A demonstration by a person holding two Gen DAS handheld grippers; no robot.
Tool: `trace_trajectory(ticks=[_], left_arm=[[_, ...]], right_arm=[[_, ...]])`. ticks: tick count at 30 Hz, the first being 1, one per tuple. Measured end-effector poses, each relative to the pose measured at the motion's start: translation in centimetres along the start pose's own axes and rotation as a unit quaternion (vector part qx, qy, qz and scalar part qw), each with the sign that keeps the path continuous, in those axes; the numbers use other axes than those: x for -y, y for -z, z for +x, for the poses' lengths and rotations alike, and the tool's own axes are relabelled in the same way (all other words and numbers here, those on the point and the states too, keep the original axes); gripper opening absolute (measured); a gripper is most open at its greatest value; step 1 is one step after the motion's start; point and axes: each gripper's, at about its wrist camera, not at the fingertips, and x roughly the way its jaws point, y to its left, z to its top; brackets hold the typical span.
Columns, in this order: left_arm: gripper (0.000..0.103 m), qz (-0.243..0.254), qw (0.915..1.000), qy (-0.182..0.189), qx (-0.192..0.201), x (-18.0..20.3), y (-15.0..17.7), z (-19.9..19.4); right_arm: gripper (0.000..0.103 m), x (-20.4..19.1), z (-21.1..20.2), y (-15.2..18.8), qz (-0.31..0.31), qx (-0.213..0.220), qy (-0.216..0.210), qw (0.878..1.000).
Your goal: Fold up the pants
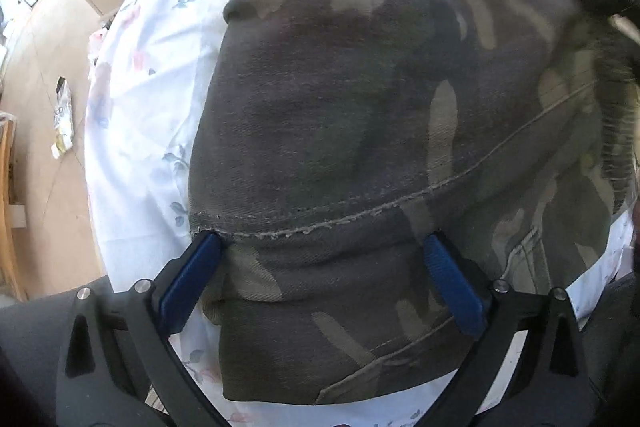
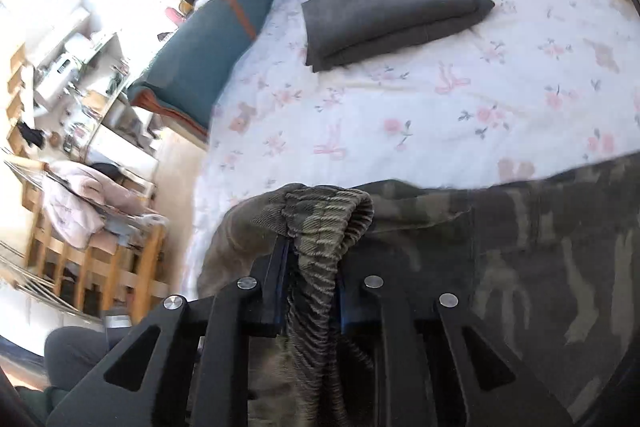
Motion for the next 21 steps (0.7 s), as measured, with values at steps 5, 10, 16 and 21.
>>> trace_trajectory(ticks=[5,10,16,21], left_arm=[[0.100,0.017,0.9998,-0.015,0.003,1.0,0.9,-0.1],[0.099,0.002,0.9965,0.000,0.083,1.1,1.1,-3.7],[0.099,0.027,0.9971,-0.009,0.071,3.0,0.7,-2.4],[0.101,0.033,0.9971,-0.062,0.030,3.7,1.0,1.2]], right_arm=[[0.072,4.3,1.5,0.9,0.061,-0.049,0.039,0.996],[0.072,1.7,-4.4,2.8,0.022,-0.021,0.061,0.998],[0.056,1.2,-6.3,6.1,0.040,-0.030,0.000,0.999],[0.031,4.1,-0.5,9.1,0.057,-0.099,0.060,0.992]])
